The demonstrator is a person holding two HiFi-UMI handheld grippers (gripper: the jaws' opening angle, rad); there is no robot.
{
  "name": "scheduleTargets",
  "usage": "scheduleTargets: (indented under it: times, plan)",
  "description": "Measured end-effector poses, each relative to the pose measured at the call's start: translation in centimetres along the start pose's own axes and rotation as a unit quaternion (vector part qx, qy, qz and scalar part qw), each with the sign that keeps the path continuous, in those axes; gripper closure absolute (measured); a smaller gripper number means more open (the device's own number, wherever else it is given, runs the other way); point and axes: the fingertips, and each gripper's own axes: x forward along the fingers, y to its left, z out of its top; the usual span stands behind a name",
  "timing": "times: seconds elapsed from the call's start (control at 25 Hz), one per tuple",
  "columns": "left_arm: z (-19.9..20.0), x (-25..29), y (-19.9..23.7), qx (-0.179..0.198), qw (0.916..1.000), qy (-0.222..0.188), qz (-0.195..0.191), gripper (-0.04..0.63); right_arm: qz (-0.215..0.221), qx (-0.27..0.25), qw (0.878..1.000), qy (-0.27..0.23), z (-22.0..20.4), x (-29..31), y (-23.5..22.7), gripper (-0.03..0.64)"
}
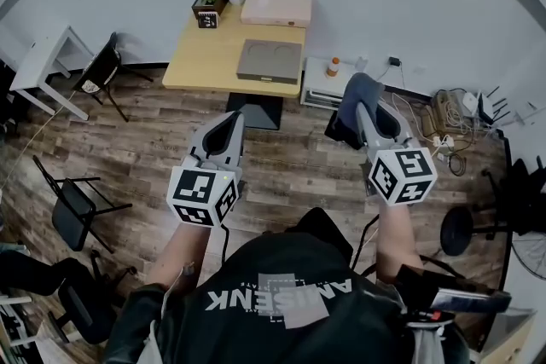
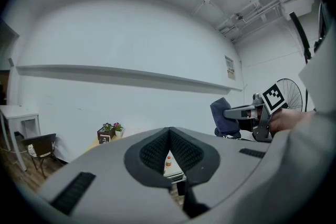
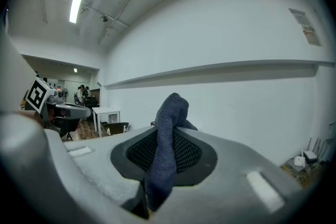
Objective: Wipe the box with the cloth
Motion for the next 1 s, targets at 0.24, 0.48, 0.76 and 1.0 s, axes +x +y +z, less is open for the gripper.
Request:
scheduleTargets:
  times: [0.24,0.48,0.76,1.0]
  plan:
    - [-0.8,1.4,1.7,-0.001,1.0,0.006,-0.001,0.595,0.013,0.019,1.0,-0.005,-0.2,2.7,-0.7,0.546]
    - [-0.7,5.1,4.9,-0.004,0.9995,0.019,0.023,0.595,0.03,0.022,0.999,0.005,0.0,8.9,-3.1,0.546]
    - [-0.3,12.0,6.4,-0.016,0.9997,0.02,0.004,0.595,0.04,0.009,0.999,0.019,-0.8,16.3,-7.0,0.546]
    - [-0.2,19.1,8.3,-0.021,0.9989,0.038,0.017,0.595,0.062,0.007,0.998,0.025,-1.0,23.0,-10.7,0.546]
